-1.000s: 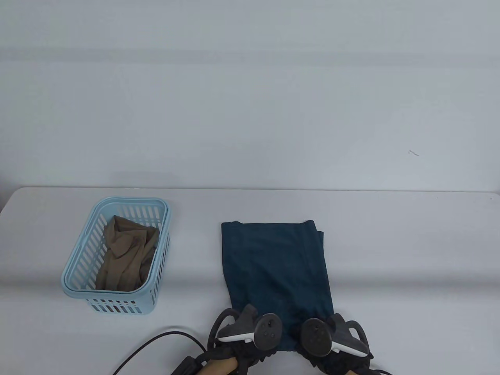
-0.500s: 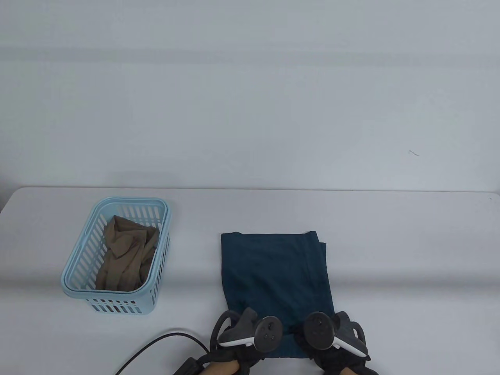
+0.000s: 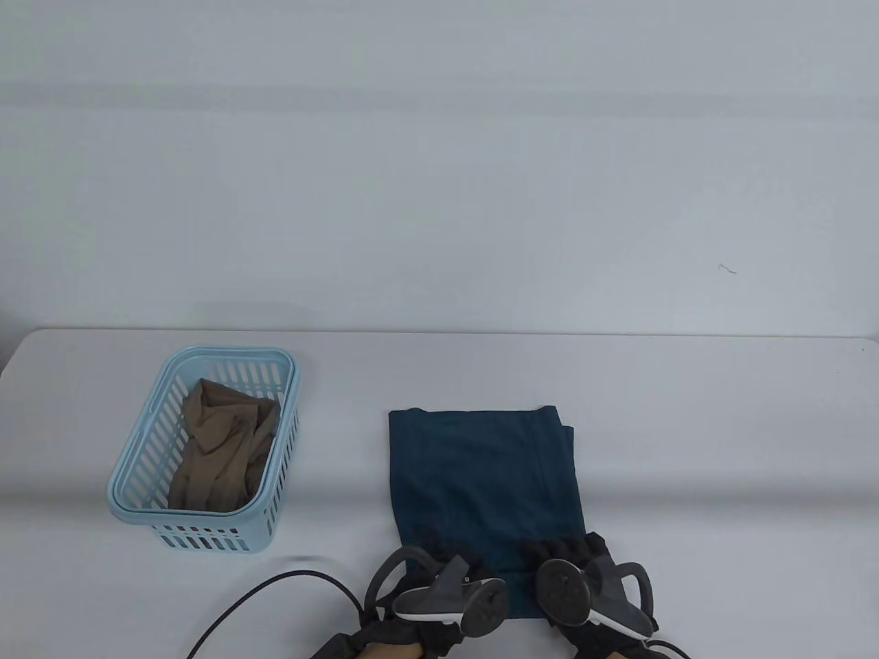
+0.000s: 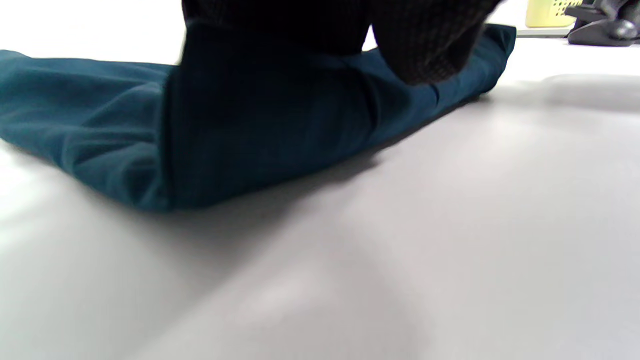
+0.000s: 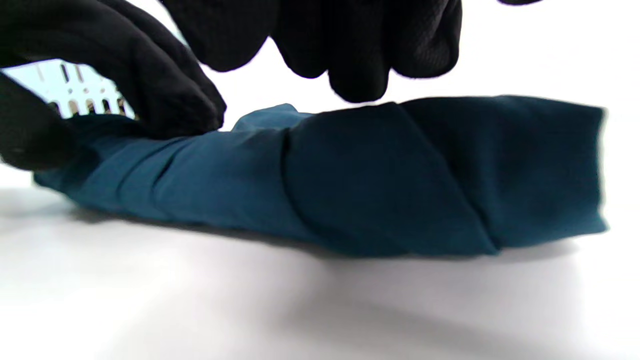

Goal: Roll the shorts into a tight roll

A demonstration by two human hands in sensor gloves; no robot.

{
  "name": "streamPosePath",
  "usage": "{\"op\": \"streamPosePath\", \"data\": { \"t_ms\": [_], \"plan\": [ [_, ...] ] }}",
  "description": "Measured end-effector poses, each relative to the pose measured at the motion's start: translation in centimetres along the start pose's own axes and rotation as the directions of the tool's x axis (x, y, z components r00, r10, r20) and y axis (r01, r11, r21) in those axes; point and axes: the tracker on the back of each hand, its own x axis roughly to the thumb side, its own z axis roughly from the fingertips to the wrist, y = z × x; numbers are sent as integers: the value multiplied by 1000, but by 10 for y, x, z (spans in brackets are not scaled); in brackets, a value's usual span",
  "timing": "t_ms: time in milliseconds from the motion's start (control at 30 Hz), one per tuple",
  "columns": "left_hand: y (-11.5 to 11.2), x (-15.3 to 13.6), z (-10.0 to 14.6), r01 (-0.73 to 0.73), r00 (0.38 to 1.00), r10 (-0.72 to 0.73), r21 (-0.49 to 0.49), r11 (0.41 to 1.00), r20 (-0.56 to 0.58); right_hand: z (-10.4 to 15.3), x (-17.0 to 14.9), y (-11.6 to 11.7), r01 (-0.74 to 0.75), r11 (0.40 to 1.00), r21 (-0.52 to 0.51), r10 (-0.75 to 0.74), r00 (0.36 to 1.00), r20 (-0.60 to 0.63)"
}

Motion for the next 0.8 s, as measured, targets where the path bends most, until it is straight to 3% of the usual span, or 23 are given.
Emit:
{"op": "streamPosePath", "data": {
  "t_ms": [100, 200, 433, 800],
  "plan": [
    [-8, 0, -2, -1, 1000, 1, -23, 1000, -12, 1, 3, 10, -99, 986, 132, 96, 995, 30],
    [-13, 1, -4, 14, 1000, -14, -32, 999, -15, -3, 3, 21, -126, 971, 201, 120, 992, 43],
    [-16, -6, -9, -25, 1000, 25, -45, 999, 6, -5, 3, 24, -120, 978, 168, 116, 993, 33],
    [2, -31, -3, -287, 958, 287, 2, 958, -10, -9, -13, 17, 200, 954, 222, -195, 980, -41]
  ]
}}
